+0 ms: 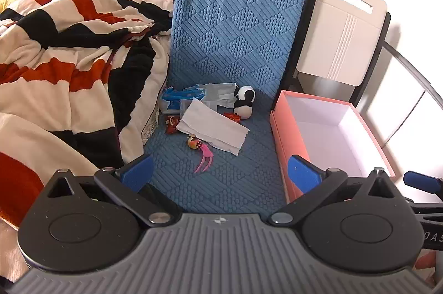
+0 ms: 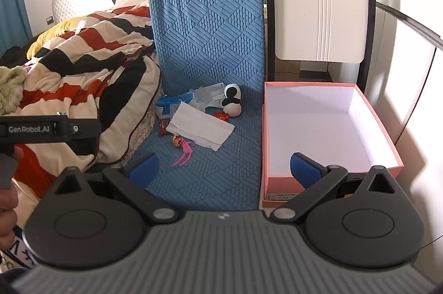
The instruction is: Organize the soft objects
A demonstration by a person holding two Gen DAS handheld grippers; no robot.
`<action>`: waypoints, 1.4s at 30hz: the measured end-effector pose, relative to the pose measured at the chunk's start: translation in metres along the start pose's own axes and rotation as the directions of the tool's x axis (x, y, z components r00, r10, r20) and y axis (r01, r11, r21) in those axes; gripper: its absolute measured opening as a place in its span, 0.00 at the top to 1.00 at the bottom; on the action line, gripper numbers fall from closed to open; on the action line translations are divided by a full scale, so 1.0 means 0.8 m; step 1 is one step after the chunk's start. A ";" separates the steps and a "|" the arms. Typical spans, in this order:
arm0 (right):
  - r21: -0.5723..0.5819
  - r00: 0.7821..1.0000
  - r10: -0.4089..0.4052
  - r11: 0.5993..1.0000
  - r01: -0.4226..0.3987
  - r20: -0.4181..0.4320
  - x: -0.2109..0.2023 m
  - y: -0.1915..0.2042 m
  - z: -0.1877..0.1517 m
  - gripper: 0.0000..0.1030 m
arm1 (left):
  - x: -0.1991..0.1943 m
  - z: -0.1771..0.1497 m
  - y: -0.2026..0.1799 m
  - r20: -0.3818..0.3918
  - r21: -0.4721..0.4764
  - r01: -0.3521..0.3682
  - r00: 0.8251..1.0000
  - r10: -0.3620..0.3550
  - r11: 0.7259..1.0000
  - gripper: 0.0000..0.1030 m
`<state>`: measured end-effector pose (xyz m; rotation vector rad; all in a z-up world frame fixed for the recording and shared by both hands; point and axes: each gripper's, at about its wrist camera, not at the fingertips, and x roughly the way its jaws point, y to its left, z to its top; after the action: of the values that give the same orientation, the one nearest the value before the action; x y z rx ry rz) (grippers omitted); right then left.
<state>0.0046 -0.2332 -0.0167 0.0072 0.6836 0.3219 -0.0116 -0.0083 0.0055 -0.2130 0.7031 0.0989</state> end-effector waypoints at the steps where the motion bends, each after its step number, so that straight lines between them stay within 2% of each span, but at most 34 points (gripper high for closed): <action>1: 0.000 1.000 0.000 1.000 0.000 0.001 -0.001 0.000 0.000 0.00 | 0.000 0.000 0.000 0.001 0.000 -0.001 1.000 0.001 1.000 0.00; 31: -0.015 1.000 -0.010 1.000 0.010 0.015 0.003 0.009 -0.013 0.00 | 0.002 -0.022 0.013 0.001 -0.045 -0.005 1.000 0.005 0.999 0.00; 38: -0.033 1.000 0.000 0.999 0.001 0.017 0.011 0.014 -0.025 0.00 | 0.007 -0.027 0.007 0.018 0.010 0.006 1.000 -0.006 1.000 0.00; 42: -0.040 1.000 0.003 0.999 -0.003 0.000 0.016 0.015 -0.038 0.00 | 0.010 -0.032 0.006 0.034 0.004 -0.002 0.999 0.001 1.000 0.00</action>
<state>-0.0088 -0.2215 -0.0469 -0.0298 0.6766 0.3381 -0.0224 -0.0091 -0.0198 -0.2060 0.6693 0.1022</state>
